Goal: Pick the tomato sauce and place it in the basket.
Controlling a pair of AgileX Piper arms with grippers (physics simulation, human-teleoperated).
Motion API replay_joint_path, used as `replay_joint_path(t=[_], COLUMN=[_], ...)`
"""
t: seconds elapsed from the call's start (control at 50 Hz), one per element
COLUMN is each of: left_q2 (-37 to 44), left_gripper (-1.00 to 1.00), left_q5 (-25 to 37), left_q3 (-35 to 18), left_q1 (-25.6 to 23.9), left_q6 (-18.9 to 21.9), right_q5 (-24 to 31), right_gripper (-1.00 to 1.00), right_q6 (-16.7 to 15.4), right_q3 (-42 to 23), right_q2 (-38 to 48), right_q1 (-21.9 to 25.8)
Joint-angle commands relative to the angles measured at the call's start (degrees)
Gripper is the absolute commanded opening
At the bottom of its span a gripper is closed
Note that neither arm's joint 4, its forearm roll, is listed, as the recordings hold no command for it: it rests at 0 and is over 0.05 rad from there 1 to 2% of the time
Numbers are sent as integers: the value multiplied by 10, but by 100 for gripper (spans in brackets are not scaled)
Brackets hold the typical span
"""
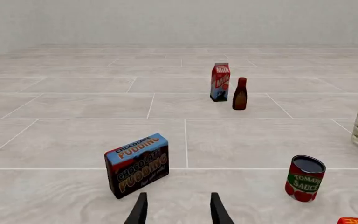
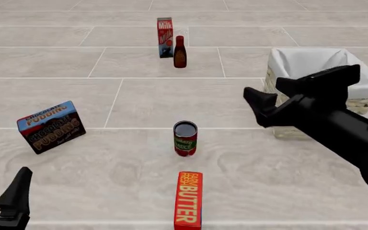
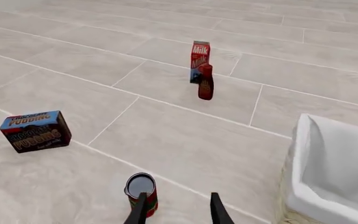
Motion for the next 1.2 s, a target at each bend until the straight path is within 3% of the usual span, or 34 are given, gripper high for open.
replay_joint_path(t=[0.02,1.2], left_q2=[0,0], left_gripper=[100,100], left_q5=[0,0], left_q3=[0,0], left_q1=[0,0], left_q6=[0,0], right_q5=[-27,-146], right_gripper=[100,100], right_q6=[-4,7], right_q3=[-23,-26], right_q2=[75,279], right_q1=[27,57])
